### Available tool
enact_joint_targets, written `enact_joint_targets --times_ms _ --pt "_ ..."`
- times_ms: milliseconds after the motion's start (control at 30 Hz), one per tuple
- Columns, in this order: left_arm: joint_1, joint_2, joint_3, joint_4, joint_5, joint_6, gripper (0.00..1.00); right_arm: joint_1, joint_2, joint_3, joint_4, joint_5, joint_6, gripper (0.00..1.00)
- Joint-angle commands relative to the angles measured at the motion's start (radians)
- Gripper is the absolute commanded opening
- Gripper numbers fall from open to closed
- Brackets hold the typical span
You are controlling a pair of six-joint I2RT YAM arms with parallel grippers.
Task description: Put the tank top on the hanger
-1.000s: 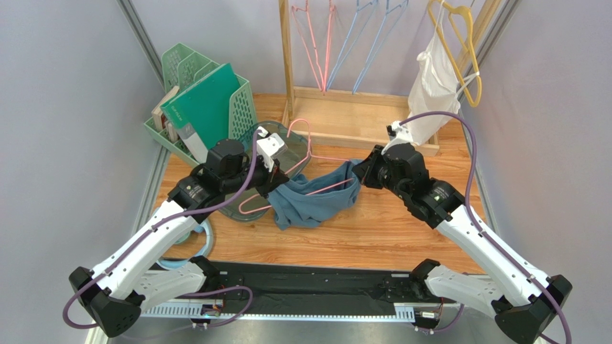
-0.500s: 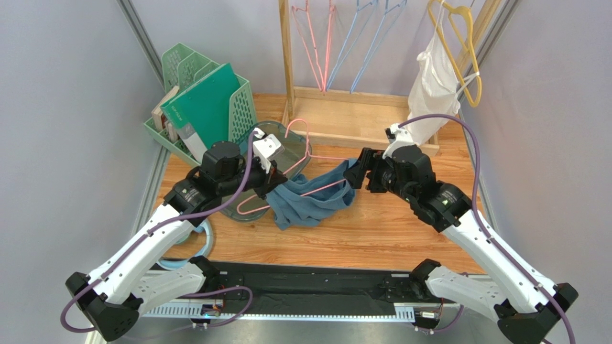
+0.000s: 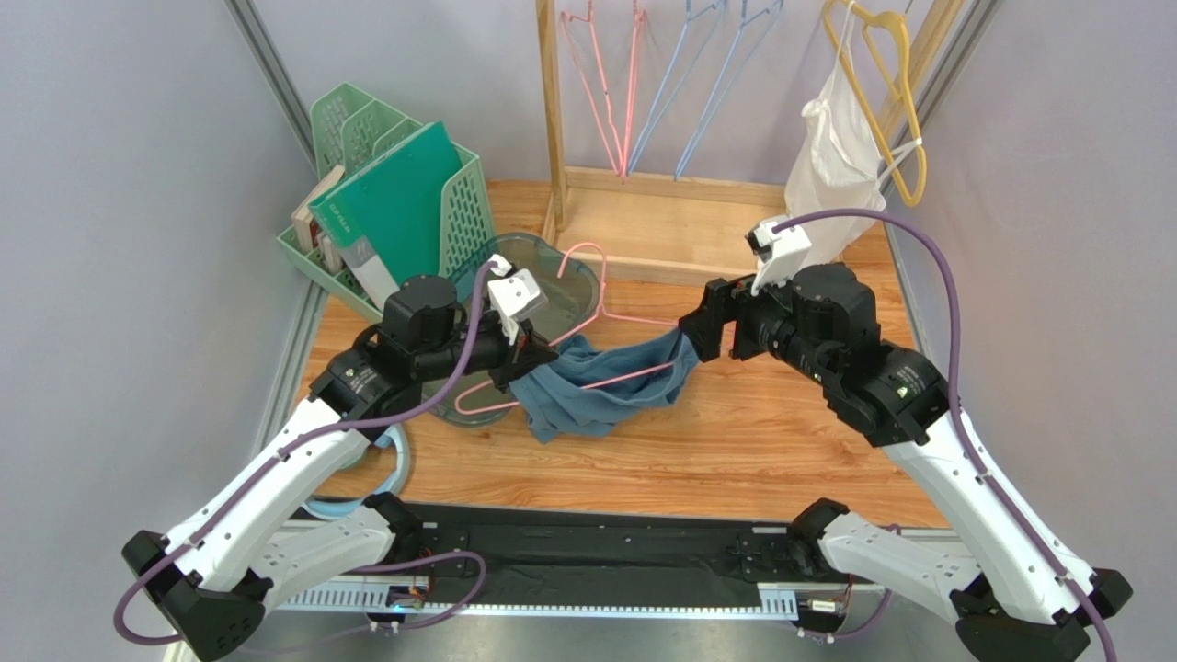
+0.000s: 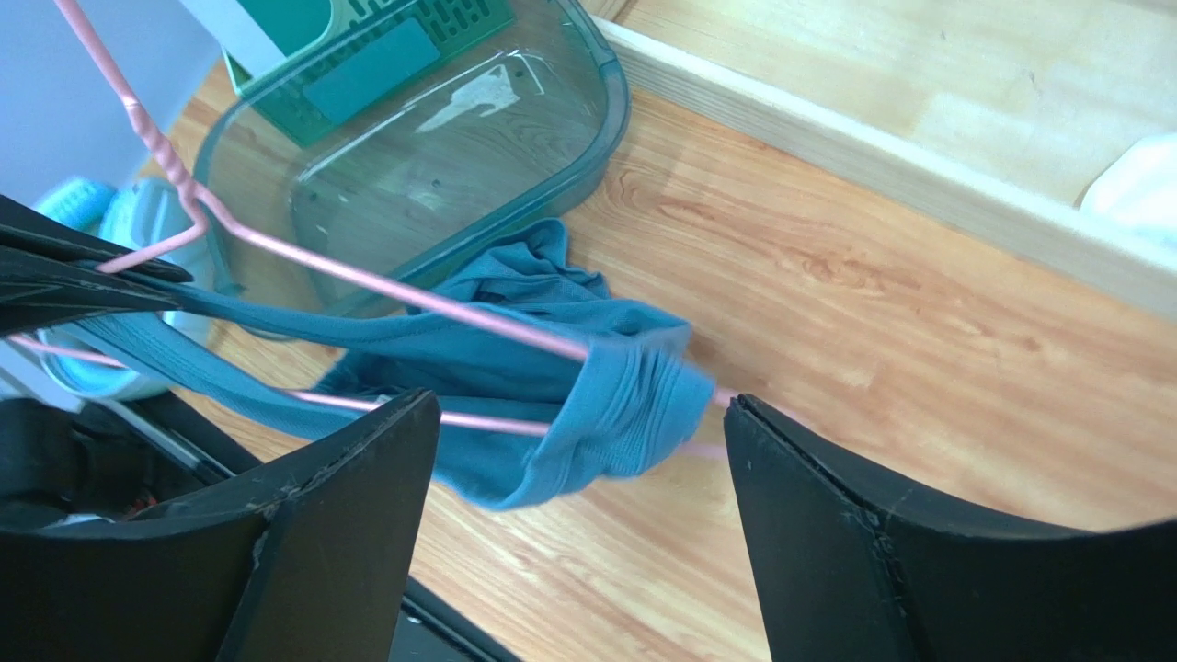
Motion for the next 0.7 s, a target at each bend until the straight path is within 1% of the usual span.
enact_joint_targets --times_ms 0,33,100,133,167,200,300,333,433,500,600,667 --pt "-0.004 -0.01 0.006 0.054 0.154 0.054 0.0 -0.066 0.011 0.038 0.044 -0.18 -0.192 0.81" --pt "-0.004 -0.007 0.009 0.045 0.186 0.058 0.0 -0.075 0.01 0.032 0.048 -0.277 -0.242 0.8" --pt "-0.002 -0.007 0.014 0.034 0.207 0.079 0.0 -0.092 0.005 0.029 0.058 -0.34 -0.295 0.81" --pt "-0.004 -0.012 0.017 0.022 0.224 0.088 0.0 -0.098 0.002 0.03 0.053 -0.418 -0.342 0.81" --pt "-0.004 -0.012 0.019 0.014 0.235 0.102 0.0 -0.104 -0.006 0.03 0.053 -0.455 -0.356 0.81" --pt "-0.004 -0.013 0.025 0.005 0.244 0.113 0.0 -0.122 -0.006 0.03 0.038 -0.556 -0.376 0.82" --pt "-0.001 -0.012 0.039 -0.041 0.263 0.159 0.0 -0.153 0.003 0.055 -0.037 -0.667 -0.431 0.81" --pt "0.001 -0.013 0.042 -0.06 0.27 0.179 0.0 -0.159 0.01 0.058 -0.06 -0.743 -0.448 0.81" --pt "0.016 -0.027 0.049 -0.081 0.299 0.197 0.0 -0.169 0.04 0.049 -0.123 -0.828 -0.477 0.79" --pt "0.041 -0.033 0.052 -0.09 0.318 0.211 0.0 -0.169 0.062 0.038 -0.148 -0.856 -0.478 0.77" --pt "0.078 -0.049 0.058 -0.103 0.346 0.217 0.0 -0.169 0.079 0.023 -0.153 -0.935 -0.468 0.76" --pt "0.1 -0.052 0.059 -0.104 0.362 0.22 0.0 -0.169 0.086 0.012 -0.154 -0.951 -0.461 0.75"
